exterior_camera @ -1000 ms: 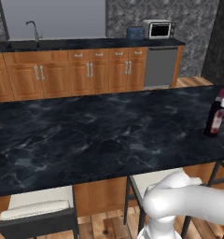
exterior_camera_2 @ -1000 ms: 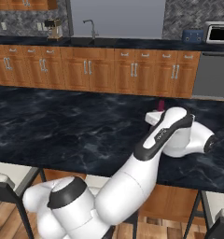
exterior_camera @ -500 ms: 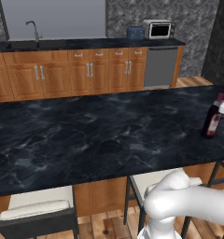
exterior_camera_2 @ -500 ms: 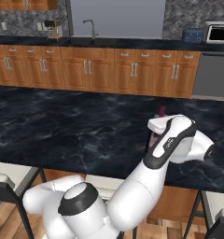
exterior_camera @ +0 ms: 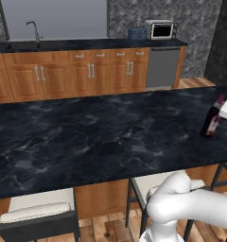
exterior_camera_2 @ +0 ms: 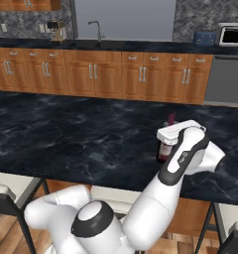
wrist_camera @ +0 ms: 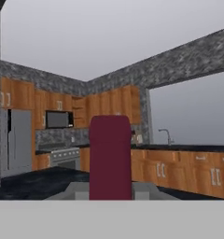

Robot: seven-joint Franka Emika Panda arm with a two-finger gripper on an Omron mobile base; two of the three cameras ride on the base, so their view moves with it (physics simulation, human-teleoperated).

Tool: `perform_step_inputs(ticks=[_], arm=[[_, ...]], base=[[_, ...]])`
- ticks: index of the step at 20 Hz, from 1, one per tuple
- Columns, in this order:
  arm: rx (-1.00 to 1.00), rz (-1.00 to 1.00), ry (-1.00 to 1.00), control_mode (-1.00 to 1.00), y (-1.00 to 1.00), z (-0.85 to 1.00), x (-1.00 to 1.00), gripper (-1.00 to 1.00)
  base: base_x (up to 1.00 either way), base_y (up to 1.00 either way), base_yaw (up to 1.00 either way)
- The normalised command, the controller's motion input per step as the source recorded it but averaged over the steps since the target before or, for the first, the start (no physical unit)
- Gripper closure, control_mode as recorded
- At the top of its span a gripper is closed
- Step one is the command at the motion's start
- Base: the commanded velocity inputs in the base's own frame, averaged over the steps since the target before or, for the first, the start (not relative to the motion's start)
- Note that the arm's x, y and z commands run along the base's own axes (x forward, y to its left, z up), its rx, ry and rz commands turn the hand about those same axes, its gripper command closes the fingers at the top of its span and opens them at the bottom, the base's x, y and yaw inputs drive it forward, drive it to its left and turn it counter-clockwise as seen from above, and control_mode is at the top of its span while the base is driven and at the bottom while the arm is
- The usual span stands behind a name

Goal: Get the candle and the wine from the cabinet and move them to the dining counter.

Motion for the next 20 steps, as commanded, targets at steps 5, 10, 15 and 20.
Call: perform_step_inputs(ticks=[5, 10, 15, 20], arm=[[-0.03, 0.0, 0.01, -1.0, 0.02, 0.0, 0.32, 1.0], [-0.04, 0.0, 0.0, -1.0, 0.0, -0.12, 0.33, 1.0], [-0.07, 0.0, 0.0, -1.0, 0.0, -0.22, 0.29, 1.0], [-0.03, 0.0, 0.03, -1.0, 0.0, -0.26, 0.24, 1.0]], base=[[0.0, 0.0, 0.0], [0.0, 0.0, 0.0], [0.0, 0.0, 0.0], [0.0, 0.0, 0.0]])
